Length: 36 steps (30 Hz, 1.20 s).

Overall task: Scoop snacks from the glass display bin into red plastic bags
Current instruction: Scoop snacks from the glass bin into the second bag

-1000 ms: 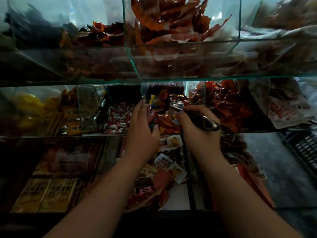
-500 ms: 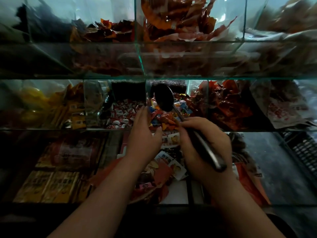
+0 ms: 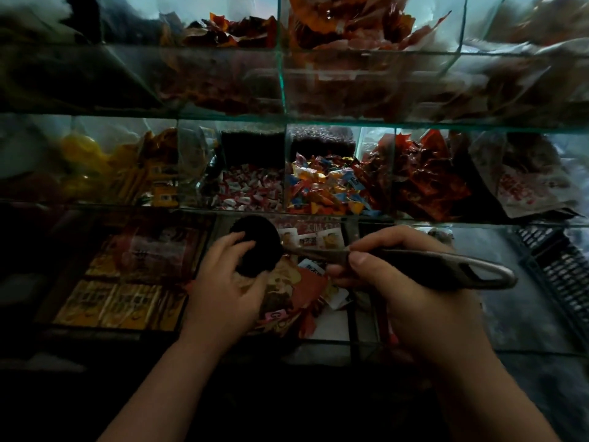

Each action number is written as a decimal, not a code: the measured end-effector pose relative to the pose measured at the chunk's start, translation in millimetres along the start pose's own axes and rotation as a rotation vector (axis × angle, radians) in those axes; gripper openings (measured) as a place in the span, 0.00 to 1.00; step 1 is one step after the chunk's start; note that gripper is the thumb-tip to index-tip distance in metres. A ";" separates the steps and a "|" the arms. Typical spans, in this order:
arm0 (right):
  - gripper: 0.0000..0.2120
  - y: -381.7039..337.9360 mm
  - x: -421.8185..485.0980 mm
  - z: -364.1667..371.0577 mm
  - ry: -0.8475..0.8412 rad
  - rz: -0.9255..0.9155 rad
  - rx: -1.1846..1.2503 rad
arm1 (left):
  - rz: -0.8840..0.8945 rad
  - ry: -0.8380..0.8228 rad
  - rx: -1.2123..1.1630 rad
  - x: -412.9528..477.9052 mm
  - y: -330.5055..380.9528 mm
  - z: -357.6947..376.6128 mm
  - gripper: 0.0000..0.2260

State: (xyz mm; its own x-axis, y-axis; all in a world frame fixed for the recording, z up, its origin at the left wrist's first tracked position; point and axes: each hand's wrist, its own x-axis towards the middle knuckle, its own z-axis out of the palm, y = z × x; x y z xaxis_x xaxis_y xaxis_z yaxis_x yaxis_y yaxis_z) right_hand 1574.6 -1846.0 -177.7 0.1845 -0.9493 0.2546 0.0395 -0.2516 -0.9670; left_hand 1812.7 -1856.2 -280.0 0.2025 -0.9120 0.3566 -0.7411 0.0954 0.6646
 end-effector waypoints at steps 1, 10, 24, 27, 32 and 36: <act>0.04 2.8 0.2 -1.3 -0.051 0.012 -0.058 | -0.009 0.024 0.017 -9.6 -8.7 -9.1 0.16; 0.04 75.3 18.6 55.5 -0.374 0.242 -0.538 | -0.239 -0.093 0.274 -22.7 -52.8 -19.4 0.13; 0.07 179.2 17.2 131.7 -0.167 0.599 -0.516 | -0.281 -0.048 -0.010 -38.5 -60.0 -11.1 0.26; 0.07 184.2 25.7 135.6 -0.069 0.645 -0.414 | -0.280 -0.012 0.007 -37.6 -64.0 -14.2 0.23; 0.06 173.5 21.1 130.2 0.098 0.768 -0.143 | -0.280 0.008 -0.001 -37.6 -64.3 -12.1 0.20; 0.08 149.1 16.9 117.0 0.208 0.752 0.058 | -0.300 0.040 -0.036 -37.5 -64.9 -9.8 0.20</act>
State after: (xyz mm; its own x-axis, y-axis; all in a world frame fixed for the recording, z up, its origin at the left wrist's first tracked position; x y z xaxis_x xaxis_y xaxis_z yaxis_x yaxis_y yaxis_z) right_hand 1698.6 -1877.5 -318.6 -0.0061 -0.8783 -0.4781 0.0292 0.4778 -0.8780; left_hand 1859.5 -1824.2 -330.1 0.4350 -0.8850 0.1660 -0.6213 -0.1616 0.7668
